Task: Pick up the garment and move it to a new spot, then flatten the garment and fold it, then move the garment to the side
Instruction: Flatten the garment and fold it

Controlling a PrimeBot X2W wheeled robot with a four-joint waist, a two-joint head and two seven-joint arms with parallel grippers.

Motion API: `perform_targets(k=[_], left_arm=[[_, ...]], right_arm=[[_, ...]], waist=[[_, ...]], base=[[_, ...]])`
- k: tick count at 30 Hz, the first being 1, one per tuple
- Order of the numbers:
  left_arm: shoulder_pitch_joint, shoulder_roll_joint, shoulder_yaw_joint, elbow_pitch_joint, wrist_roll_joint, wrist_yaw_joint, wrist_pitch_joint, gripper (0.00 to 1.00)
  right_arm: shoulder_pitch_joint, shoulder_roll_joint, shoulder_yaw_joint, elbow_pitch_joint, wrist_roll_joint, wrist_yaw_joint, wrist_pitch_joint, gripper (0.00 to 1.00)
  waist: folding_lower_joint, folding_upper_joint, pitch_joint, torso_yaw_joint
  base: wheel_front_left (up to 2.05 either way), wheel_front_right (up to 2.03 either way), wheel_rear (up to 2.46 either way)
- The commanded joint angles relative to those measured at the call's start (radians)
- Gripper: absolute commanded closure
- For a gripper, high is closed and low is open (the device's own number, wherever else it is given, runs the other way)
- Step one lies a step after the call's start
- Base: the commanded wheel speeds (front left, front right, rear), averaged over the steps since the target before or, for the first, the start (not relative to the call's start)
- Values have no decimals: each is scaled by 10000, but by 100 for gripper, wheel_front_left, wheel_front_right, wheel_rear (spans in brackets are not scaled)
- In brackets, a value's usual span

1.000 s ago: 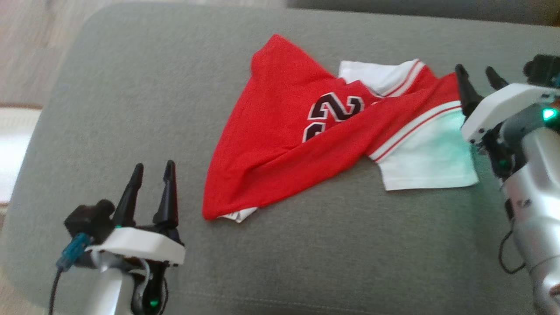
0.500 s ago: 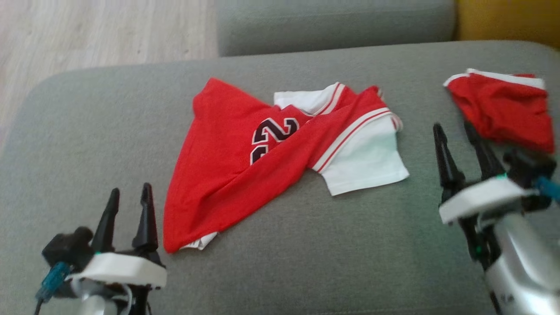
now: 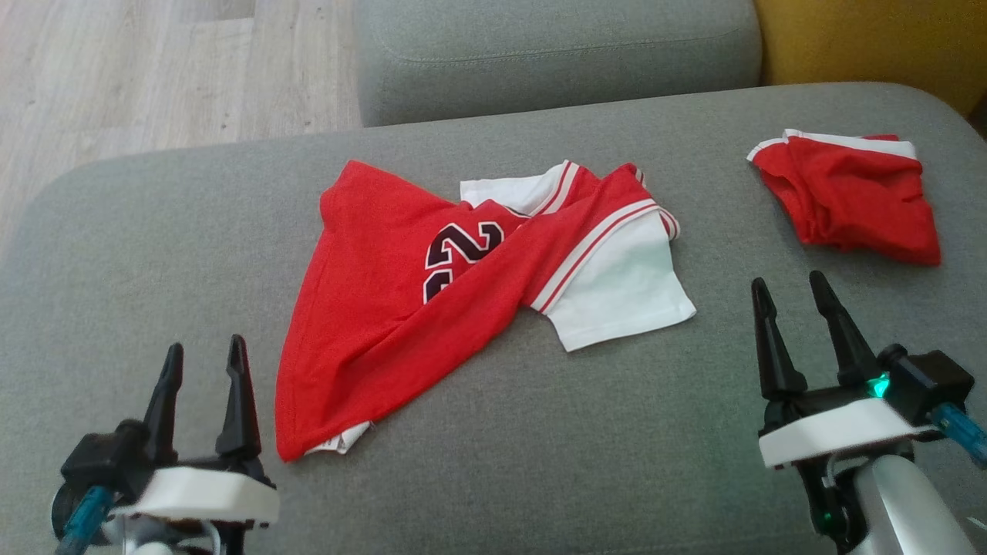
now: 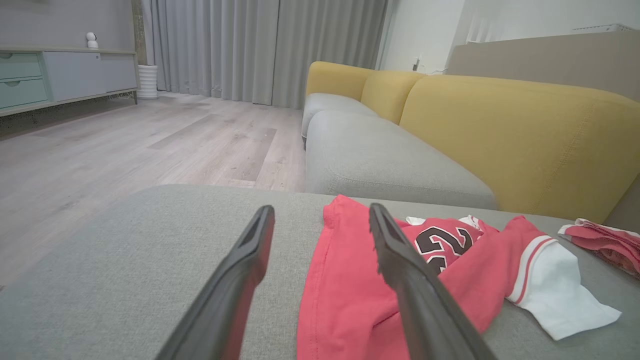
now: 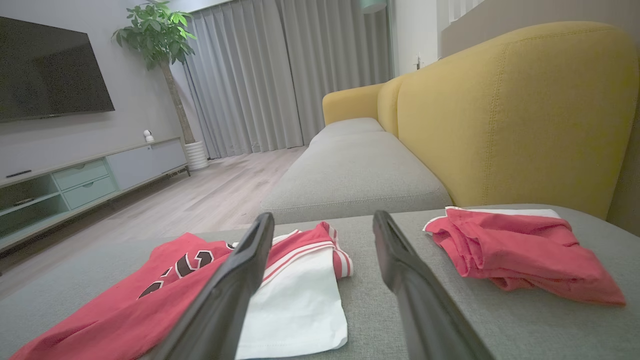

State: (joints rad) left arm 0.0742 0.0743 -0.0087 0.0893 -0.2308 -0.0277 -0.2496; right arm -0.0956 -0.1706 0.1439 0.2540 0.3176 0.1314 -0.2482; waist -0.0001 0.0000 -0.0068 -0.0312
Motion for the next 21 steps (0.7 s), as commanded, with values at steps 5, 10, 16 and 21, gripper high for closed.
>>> perform_targets(k=[5,10,16,21], left_arm=[[-318,-71,583,-222,169,-141,-122,0],[-355,-132,652,-61,229,-256,-122,0],[-342,-179,522,251,184,-416,-122,0],[-542,-147,-9,1037,-240,-683,799,0]], right_arm=[[-285,-45,152,-391,-39,-7,-134,0],[-285,-84,183,-315,13,-7,-134,0],[-459,-198,318,121,151,-7,-81,0],[-1324,-311,493,1115,490,-7,1295,0]], waist=[[1,0,-3,68],[1,0,16,151],[1,0,68,284],[1,0,413,416]], base=[[0,0,0],[0,0,0],[0,0,0],[0,0,0]])
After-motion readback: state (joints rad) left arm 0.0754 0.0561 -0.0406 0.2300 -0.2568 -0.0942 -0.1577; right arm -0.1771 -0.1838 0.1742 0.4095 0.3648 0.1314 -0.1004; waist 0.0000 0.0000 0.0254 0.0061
